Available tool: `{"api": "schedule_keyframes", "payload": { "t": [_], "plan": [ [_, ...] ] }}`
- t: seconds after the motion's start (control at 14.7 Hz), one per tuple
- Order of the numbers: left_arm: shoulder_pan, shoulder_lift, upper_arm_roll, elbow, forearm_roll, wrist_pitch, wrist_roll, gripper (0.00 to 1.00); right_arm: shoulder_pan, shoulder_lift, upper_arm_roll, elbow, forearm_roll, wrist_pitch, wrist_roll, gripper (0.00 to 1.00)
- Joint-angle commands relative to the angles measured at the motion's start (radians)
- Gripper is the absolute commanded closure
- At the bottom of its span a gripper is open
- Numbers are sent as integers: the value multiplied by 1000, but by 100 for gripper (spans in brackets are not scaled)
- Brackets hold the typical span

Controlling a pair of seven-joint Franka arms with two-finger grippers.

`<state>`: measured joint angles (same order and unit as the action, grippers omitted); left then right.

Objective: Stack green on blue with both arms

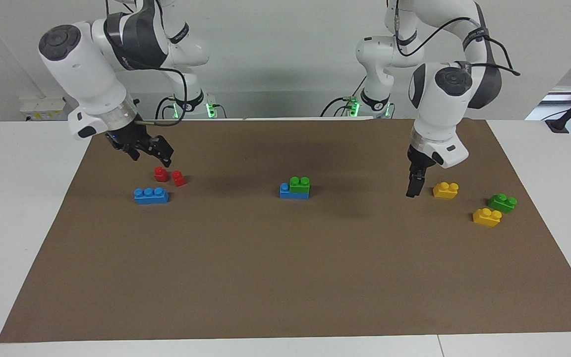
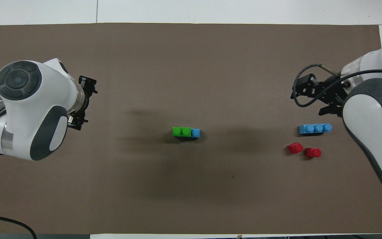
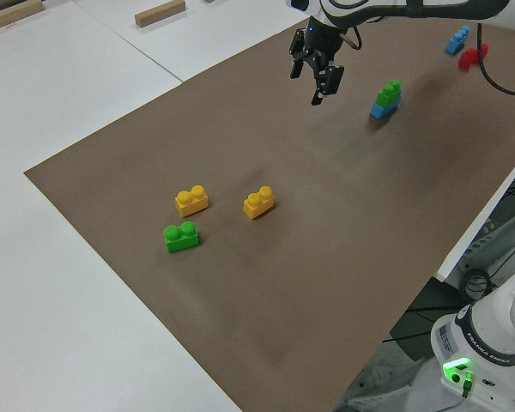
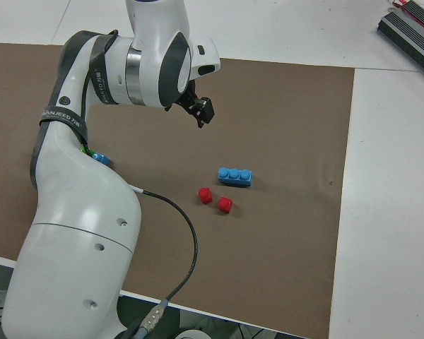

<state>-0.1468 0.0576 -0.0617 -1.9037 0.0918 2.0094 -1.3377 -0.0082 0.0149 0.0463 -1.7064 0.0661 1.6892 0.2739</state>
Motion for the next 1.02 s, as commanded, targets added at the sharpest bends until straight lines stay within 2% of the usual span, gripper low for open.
{"api": "schedule_keyframes", "payload": {
  "t": [0.0,0.27,0.61,0.95],
  "plan": [
    [42,-39,-4,6,-56,-46,170,0,-9,-56,10,-2,-41,-42,-117,0],
    [98,-77,2,8,-57,-102,461,0,-62,-55,10,25,-42,-77,-277,0],
    [167,-120,3,44,-58,-221,963,0,-62,-52,12,33,-97,-91,-280,0],
    [185,-122,8,132,-58,-374,1271,0,-61,-52,12,34,-95,-97,-249,0]
  ]
}}
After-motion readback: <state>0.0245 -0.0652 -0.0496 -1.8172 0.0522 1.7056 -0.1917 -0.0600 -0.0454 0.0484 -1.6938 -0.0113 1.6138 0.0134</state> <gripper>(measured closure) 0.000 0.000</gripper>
